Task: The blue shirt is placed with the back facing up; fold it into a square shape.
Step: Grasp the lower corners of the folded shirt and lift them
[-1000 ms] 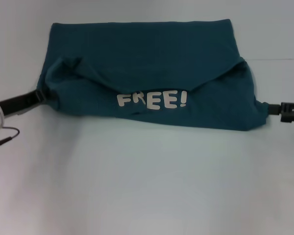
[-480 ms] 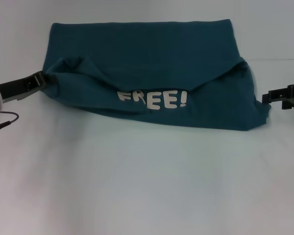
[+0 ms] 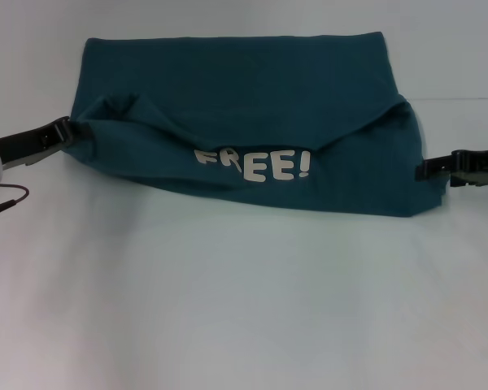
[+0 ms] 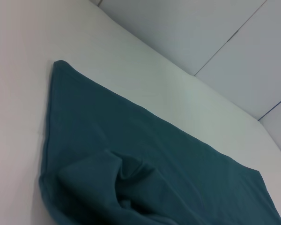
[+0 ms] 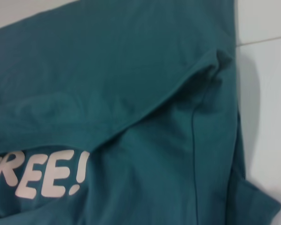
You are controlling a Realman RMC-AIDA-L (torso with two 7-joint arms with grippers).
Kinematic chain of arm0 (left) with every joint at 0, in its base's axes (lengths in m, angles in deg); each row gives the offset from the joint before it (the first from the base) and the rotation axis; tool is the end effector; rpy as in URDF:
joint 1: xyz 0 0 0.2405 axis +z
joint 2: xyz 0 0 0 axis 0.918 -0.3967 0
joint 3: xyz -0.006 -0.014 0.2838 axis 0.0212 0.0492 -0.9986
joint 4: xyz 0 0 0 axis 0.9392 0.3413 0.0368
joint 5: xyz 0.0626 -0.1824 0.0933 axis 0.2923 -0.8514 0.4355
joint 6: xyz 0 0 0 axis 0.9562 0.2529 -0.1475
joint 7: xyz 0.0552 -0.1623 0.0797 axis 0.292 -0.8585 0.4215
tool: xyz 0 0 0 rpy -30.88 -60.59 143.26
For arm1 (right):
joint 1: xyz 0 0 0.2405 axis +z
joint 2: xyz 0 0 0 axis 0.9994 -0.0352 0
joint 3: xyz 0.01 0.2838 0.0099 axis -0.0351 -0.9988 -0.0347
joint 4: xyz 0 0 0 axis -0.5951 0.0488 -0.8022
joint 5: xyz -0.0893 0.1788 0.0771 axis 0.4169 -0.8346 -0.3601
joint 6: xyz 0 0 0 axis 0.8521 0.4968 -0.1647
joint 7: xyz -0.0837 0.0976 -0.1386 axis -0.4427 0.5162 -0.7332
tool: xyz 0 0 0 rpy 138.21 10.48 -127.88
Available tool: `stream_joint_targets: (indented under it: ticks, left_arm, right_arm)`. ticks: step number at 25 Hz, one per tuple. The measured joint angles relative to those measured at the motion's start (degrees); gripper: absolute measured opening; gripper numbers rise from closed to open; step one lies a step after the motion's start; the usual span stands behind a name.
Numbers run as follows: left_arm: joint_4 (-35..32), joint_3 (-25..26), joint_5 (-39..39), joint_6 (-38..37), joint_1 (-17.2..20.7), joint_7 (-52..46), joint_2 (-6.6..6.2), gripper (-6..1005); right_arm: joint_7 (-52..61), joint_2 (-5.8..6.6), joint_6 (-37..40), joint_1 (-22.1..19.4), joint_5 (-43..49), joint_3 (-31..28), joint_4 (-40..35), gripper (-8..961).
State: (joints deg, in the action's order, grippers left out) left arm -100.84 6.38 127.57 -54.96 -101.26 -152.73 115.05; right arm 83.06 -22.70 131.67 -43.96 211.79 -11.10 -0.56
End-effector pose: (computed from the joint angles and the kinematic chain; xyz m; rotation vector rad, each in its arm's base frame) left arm -0.3206 0.4666 0.0017 -1.8244 -1.5266 -0.7283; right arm 0.3221 0.4736 0.0032 -2.0117 1.5944 0.1647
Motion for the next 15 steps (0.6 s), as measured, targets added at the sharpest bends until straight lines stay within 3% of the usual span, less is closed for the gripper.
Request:
stream_joint_targets:
  ticks: [15]
  left_arm:
    - [0.03,0.01,-0.47,-0.05,0.26,-0.04,0.32,16]
  right_arm:
    - [-2.03,-2.2,-6.33,0.99,-0.84,2.44,3.42,700]
